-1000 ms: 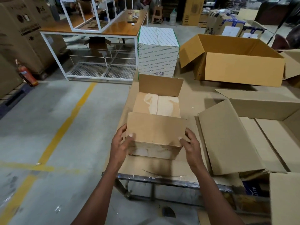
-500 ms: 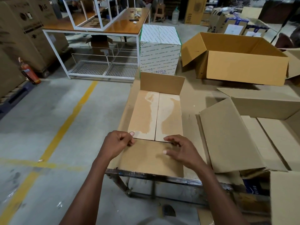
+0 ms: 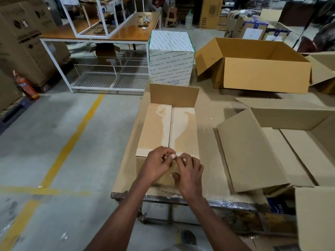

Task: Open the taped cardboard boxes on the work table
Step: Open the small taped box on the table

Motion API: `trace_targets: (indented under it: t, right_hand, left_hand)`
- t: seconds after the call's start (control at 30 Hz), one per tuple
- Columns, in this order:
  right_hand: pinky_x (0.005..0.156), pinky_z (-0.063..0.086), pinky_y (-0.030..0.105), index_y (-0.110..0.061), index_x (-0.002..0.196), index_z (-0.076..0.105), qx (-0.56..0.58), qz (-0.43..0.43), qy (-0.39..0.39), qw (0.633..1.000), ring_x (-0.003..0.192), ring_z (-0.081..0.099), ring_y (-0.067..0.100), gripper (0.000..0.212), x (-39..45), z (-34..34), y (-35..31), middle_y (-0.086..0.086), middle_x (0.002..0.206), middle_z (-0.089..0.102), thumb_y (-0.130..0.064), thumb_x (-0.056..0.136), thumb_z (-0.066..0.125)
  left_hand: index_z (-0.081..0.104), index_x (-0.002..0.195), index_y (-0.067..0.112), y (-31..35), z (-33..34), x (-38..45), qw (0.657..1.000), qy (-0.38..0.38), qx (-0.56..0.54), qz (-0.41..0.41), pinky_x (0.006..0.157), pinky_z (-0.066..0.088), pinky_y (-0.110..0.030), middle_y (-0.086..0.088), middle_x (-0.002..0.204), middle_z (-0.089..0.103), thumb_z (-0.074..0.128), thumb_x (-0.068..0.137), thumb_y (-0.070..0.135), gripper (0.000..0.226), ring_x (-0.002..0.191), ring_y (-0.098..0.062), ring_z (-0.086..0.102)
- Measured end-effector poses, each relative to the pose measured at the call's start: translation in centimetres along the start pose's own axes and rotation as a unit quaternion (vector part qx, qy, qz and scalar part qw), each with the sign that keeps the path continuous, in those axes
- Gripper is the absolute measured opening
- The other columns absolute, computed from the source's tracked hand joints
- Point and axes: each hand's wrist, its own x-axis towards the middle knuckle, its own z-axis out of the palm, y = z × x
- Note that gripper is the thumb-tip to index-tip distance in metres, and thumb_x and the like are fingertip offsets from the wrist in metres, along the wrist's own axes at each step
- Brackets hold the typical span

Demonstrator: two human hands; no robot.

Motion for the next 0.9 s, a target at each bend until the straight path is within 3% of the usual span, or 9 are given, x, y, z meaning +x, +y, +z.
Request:
trace_targets:
  t: [0.07,0.17,0.27,0.37,0.53,0.6,0.67,0.77,0.9]
  right_hand:
    - [0.082,0.045,0.039,-0.029,0.128,0.055,0.009,-0.004,0.008,1.0,0.109,0.043,0.025,0.079,-0.4,0.2,0.3,-0.002,0.128,0.049,-0.037,0.06,0.093]
    - [0.084,0.044,0.042,-0.029,0.131,0.052,0.042,-0.018,0.02,0.999,0.113,0.043,0.025,0.069,-1.2,0.3,0.6,0.001,0.131,0.047,-0.037,0.071,0.085]
    - [0.087,0.045,0.044,-0.029,0.132,0.052,0.057,-0.018,0.015,0.998,0.118,0.041,0.026,0.062,-1.7,0.2,0.8,0.002,0.134,0.048,-0.036,0.076,0.077]
    - [0.09,0.042,0.044,-0.03,0.134,0.051,0.073,-0.017,0.007,0.997,0.121,0.04,0.025,0.058,-1.7,0.1,0.9,0.001,0.137,0.049,-0.042,0.082,0.074]
    - [0.093,0.043,0.045,-0.027,0.137,0.05,0.09,-0.009,0.001,0.996,0.123,0.039,0.025,0.075,-1.7,-0.1,0.9,0.003,0.138,0.049,-0.036,0.071,0.085]
    - [0.096,0.042,0.045,-0.027,0.139,0.047,0.099,-0.003,-0.007,0.995,0.125,0.039,0.024,0.077,-1.8,-0.1,1.0,0.002,0.139,0.048,-0.034,0.072,0.083]
    - [0.098,0.041,0.045,-0.028,0.139,0.045,0.111,-0.001,-0.01,0.994,0.126,0.039,0.024,0.074,-1.8,-0.2,1.1,0.002,0.139,0.046,-0.034,0.074,0.08]
    - [0.095,0.037,0.041,-0.032,0.136,0.047,0.117,-0.007,0.0,0.993,0.125,0.04,0.021,0.065,-1.9,-0.5,1.2,-0.004,0.14,0.044,-0.041,0.078,0.075]
    - [0.093,0.033,0.037,-0.037,0.13,0.053,0.125,0.001,0.009,0.992,0.123,0.041,0.015,0.047,-1.8,-1.1,1.0,-0.011,0.137,0.043,-0.048,0.086,0.064]
  left_hand:
    - [0.073,0.107,0.025,0.4,0.5,0.5,1.0,0.011,-0.003,0.007,0.078,0.047,-0.015,0.013,0.104,0.068,0.062,0.096,0.023,0.016,0.088,-0.002,0.061]
    - [0.07,0.115,0.028,1.5,0.9,1.6,0.999,-0.031,-0.034,-0.025,0.084,0.046,-0.012,0.014,0.116,0.068,0.055,0.101,0.023,0.021,0.101,0.003,0.062]
    - [0.066,0.119,0.031,2.6,1.5,3.3,0.991,-0.09,-0.051,-0.089,0.092,0.049,-0.023,0.008,0.123,0.068,0.048,0.104,0.029,0.024,0.112,-0.007,0.063]
    - [0.062,0.129,0.028,3.8,1.9,4.3,0.987,-0.107,-0.028,-0.118,0.089,0.044,-0.025,0.005,0.129,0.064,0.043,0.105,0.033,0.031,0.115,-0.012,0.061]
    - [0.047,0.145,0.027,5.1,3.0,4.4,0.986,-0.119,0.013,-0.112,0.108,0.037,-0.034,0.001,0.148,0.05,0.042,0.104,0.041,0.043,0.133,-0.019,0.048]
    - [0.042,0.148,0.029,5.4,3.6,3.8,0.99,-0.108,0.044,-0.082,0.118,0.028,-0.044,0.003,0.156,0.041,0.045,0.103,0.046,0.048,0.145,-0.023,0.035]
    - [0.039,0.149,0.032,6.0,3.6,3.4,0.992,-0.075,0.093,-0.036,0.123,0.01,-0.056,0.009,0.162,0.03,0.048,0.099,0.052,0.054,0.155,-0.021,0.011]
    - [0.04,0.149,0.034,6.6,1.8,3.7,0.986,0.033,0.162,0.018,0.115,-0.02,-0.057,0.01,0.165,0.023,0.051,0.097,0.055,0.057,0.155,-0.012,-0.004]
    - [0.043,0.148,0.034,4.2,-2.3,5.3,0.963,0.108,0.247,-0.011,0.115,-0.021,-0.057,0.004,0.166,0.024,0.052,0.095,0.057,0.059,0.156,-0.018,-0.002]
